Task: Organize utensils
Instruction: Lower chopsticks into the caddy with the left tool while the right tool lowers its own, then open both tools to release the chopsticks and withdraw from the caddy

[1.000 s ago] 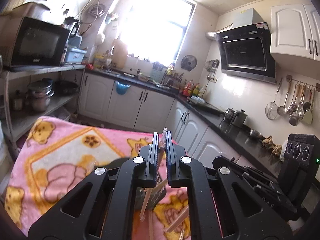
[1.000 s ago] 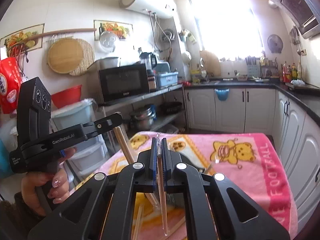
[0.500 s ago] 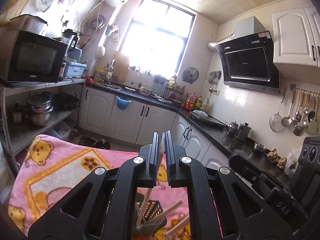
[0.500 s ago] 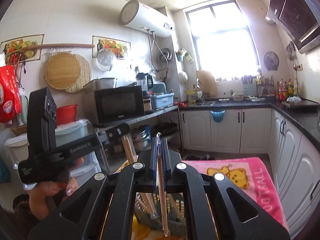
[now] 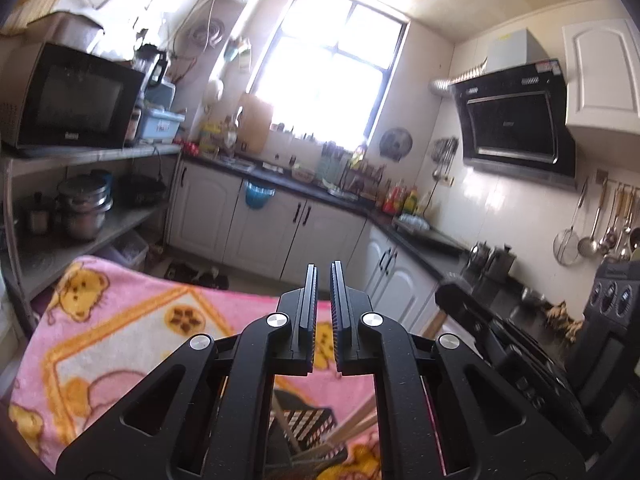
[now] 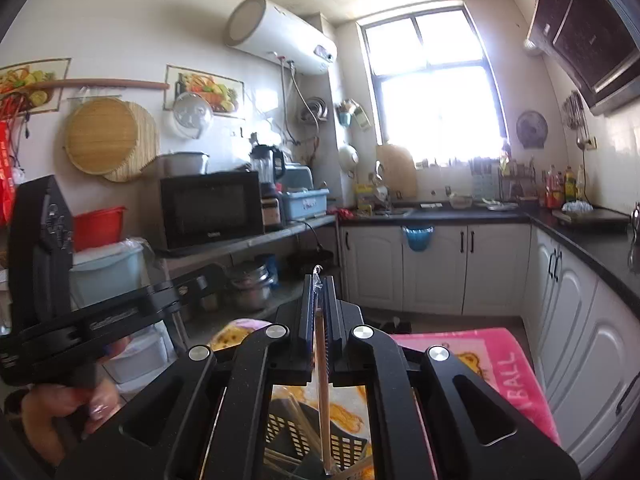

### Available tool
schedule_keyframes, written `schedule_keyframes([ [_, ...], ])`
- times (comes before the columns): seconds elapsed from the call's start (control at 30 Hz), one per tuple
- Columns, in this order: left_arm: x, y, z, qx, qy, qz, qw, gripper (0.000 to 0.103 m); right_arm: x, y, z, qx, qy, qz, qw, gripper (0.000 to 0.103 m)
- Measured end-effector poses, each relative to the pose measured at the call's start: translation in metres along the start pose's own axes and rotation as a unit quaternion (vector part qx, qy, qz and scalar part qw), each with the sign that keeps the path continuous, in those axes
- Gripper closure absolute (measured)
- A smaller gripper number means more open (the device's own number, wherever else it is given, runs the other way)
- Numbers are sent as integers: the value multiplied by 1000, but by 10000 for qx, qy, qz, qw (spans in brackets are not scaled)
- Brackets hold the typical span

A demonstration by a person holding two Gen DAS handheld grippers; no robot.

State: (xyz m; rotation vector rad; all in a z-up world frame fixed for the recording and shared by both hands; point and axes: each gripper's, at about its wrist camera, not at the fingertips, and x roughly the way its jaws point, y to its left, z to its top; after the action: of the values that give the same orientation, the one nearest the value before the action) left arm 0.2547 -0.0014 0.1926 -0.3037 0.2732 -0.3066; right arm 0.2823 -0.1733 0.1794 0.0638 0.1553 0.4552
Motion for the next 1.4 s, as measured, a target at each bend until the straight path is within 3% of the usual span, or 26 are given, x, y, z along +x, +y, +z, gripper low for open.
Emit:
schedule_keyframes([
  [0.4, 38, 6, -47, 272, 1030, 55, 9943, 99, 25, -6, -35, -23, 151, -108, 9998, 98],
  [0.8, 50, 8, -77, 567, 1558, 129, 9861, 99, 28, -13, -55, 173, 669, -190, 9974, 98],
  [0.93, 48, 8, -83, 591, 1655, 132, 9844, 88, 27, -17, -59, 249, 854, -219, 9958, 98],
  [1.07, 47, 6, -88, 661, 1717, 136, 9828, 83, 26, -18, -61, 277, 996, -218, 9944, 84],
  [1.4, 38, -3, -92, 781, 1754, 87, 9814, 65, 9, -19, -63, 336, 1203, -255, 9918, 74],
])
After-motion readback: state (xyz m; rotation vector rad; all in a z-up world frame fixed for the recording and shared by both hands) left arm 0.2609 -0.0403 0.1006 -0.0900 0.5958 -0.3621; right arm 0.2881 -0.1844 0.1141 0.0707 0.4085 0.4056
